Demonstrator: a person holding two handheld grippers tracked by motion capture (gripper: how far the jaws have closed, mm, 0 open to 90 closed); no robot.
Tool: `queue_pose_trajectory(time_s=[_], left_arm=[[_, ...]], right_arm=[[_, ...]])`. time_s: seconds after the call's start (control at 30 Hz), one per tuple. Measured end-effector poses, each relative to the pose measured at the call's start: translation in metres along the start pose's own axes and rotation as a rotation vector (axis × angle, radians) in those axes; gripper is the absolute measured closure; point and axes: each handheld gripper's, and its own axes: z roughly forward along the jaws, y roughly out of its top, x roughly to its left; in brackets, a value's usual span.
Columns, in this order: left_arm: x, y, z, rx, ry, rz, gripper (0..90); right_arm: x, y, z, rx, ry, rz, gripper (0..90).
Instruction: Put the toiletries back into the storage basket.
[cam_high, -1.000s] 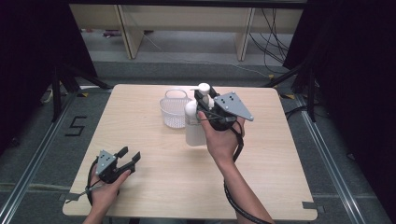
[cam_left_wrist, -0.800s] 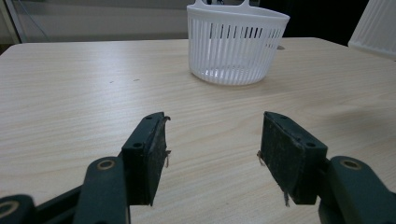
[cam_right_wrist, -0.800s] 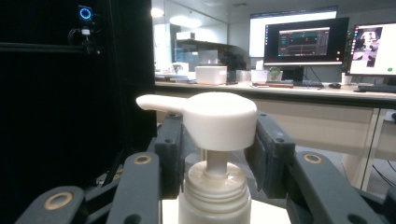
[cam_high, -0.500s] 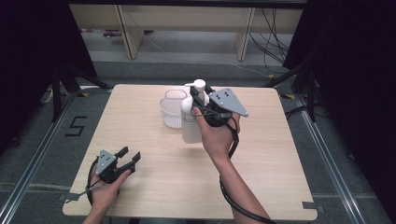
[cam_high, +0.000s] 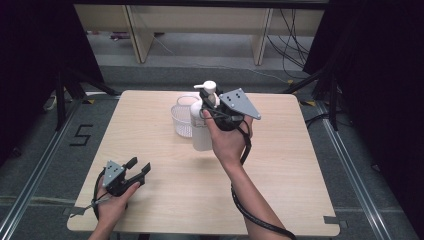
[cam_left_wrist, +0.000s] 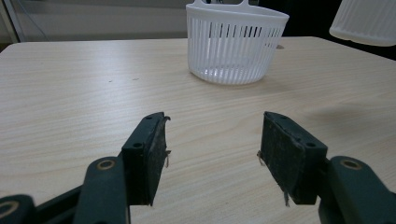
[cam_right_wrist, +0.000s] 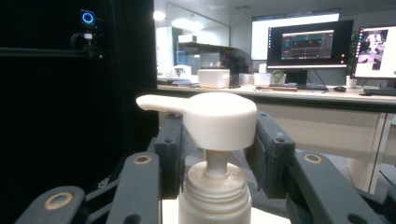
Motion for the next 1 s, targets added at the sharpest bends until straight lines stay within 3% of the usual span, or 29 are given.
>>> queue_pose_trajectory(time_s=[0.37, 0.53, 0.57, 1.0], left_arm=[[0.0, 0.0, 0.0, -0.003, -0.002, -0.005, 40.3], [0.0, 0.0, 0.0, -0.001, -0.002, -0.006, 40.3], [0.0, 0.0, 0.0, -0.001, -0.002, -0.006, 40.3], [0.0, 0.0, 0.0, -0.002, -0.005, -0.007, 40.3]], right_arm=[[0.003, 0.005, 0.009, -0.007, 0.002, -0.006, 60.2], [0.004, 0.005, 0.013, -0.004, 0.0, 0.013, 60.1], [0.003, 0.006, 0.014, -0.011, -0.001, -0.004, 60.1], [0.004, 0.011, 0.021, -0.018, -0.004, -0.007, 60.1]])
